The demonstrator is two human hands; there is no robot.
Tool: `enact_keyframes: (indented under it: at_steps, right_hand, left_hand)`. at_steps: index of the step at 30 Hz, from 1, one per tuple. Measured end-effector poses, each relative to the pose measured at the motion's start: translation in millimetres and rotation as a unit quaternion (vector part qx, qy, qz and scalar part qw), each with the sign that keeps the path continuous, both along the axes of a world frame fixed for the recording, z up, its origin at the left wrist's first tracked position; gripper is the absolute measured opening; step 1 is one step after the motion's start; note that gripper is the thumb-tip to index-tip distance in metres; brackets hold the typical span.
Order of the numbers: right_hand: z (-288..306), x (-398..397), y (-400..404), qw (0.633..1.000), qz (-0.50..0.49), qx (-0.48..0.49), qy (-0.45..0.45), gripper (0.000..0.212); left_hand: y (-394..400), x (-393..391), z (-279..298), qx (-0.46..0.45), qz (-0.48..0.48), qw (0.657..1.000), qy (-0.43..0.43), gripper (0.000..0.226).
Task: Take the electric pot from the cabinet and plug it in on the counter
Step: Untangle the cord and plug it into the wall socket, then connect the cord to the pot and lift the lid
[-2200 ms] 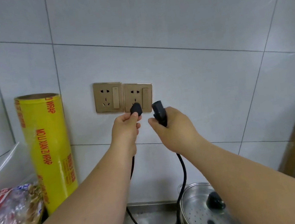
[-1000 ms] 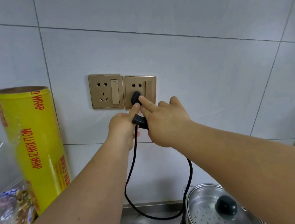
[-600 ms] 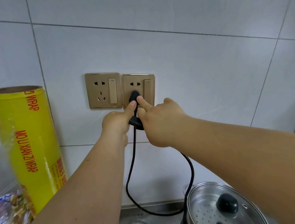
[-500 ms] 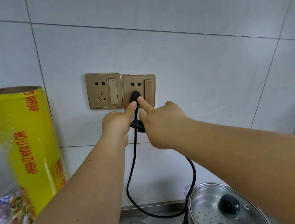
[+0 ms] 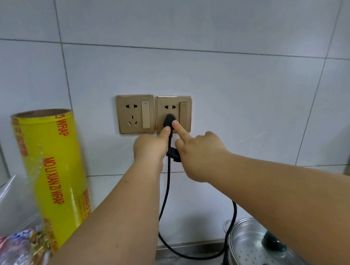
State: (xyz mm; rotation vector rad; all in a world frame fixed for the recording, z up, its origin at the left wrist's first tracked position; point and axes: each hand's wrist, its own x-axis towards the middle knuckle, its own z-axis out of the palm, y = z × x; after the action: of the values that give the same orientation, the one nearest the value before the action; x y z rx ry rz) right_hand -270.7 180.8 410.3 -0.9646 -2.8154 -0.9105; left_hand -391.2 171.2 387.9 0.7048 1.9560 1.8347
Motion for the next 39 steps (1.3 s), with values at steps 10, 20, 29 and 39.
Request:
enact_keyframes:
  at_steps: [10, 20, 29, 39]
  right_hand:
    - [-19.2, 43.3, -27.6, 0.66, 0.047, -0.521, 0.539, 0.012]
    - [-35.4, 100.8, -33.1, 0.307, 0.076, -0.655, 0.686, 0.011]
    - [-93.5, 165.0, -46.9, 0.312, 0.202, -0.748, 0.55, 0.027]
    - [-122.4, 236.7, -40.3, 0.339, 0.257, -0.787, 0.448, 0.035]
  left_hand:
    - [-43.3, 47.7, -65.6, 0.056, -0.117, 0.992, -0.004, 0.033]
    - [-89.5, 118.8, -99.2, 0.004, -0.416, 0.909, -0.011, 0.035]
    - [-110.9, 180.0, -126.6, -0.043, -0.415, 0.906, 0.068, 0.019]
    - [-121.3, 231.8, -180.7, -0.269, -0.341, 0.889, 0.143, 0.028]
